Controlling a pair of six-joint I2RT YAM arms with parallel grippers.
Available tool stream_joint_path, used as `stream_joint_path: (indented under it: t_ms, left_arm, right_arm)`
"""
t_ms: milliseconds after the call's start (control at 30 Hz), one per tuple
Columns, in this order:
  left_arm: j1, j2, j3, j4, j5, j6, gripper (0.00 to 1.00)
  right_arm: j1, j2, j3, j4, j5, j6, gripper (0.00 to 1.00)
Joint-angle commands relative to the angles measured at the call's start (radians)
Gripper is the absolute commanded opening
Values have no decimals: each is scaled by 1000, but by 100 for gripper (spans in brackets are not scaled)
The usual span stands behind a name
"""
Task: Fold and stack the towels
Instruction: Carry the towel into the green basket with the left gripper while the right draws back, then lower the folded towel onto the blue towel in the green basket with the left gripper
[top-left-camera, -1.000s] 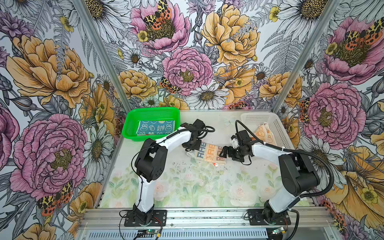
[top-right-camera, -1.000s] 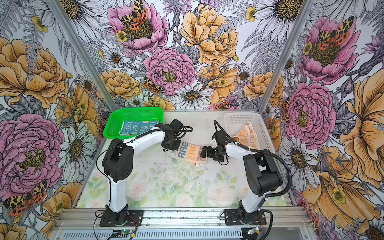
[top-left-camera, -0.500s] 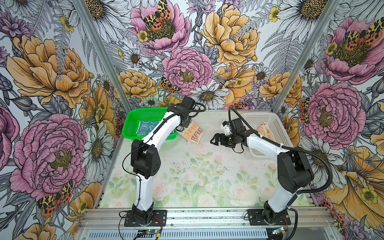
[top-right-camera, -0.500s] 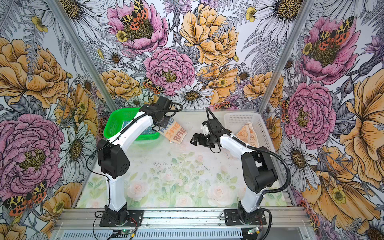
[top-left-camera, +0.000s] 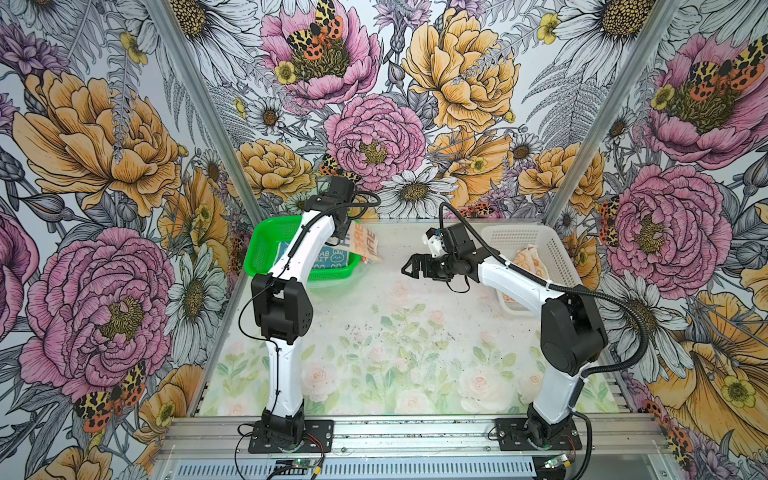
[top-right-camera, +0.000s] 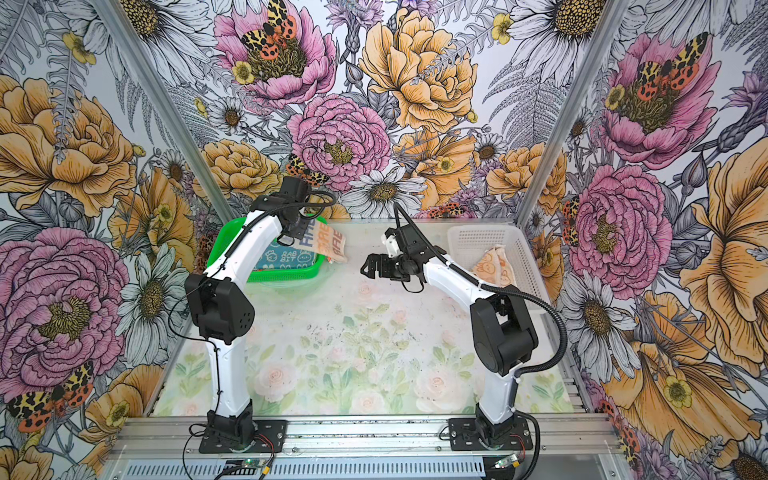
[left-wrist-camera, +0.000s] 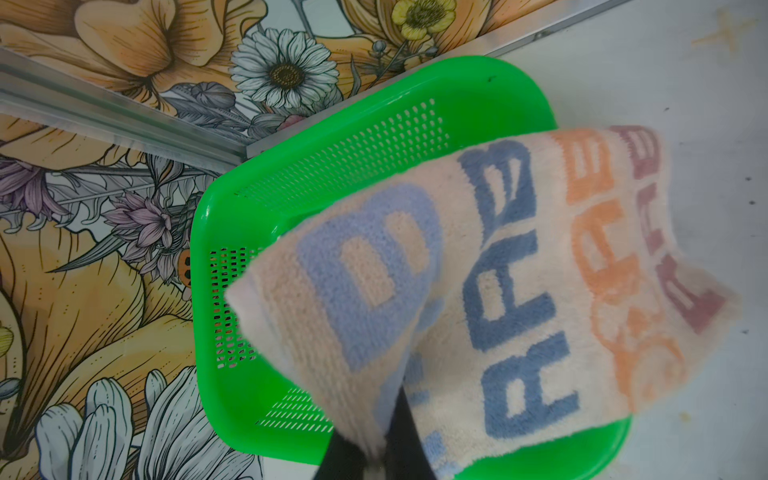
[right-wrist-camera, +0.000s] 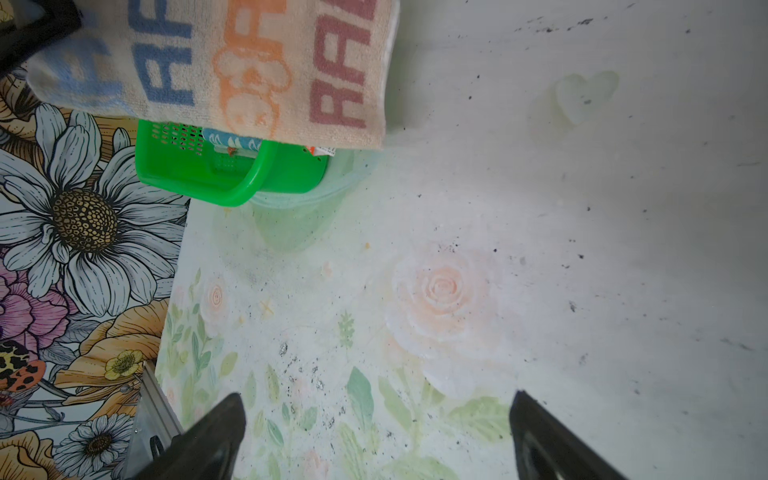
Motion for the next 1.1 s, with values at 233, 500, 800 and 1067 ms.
stream_joint_path:
  t_ms: [233, 500, 800, 1067]
  left_arm:
    - [109, 80, -55, 18, 39, 117, 0]
    - [132, 125, -37, 17, -9, 162, 0]
    - [171, 137, -18, 17, -22, 160, 0]
    - [210, 172, 8, 18, -6, 169, 0]
  right_arm:
    - [28, 75, 113, -31, -19, 14, 99]
    - [31, 94, 117, -46, -15, 12, 99]
    - [31, 102, 112, -49, -13, 16, 99]
    - [31, 113, 107, -50, -13, 20, 99]
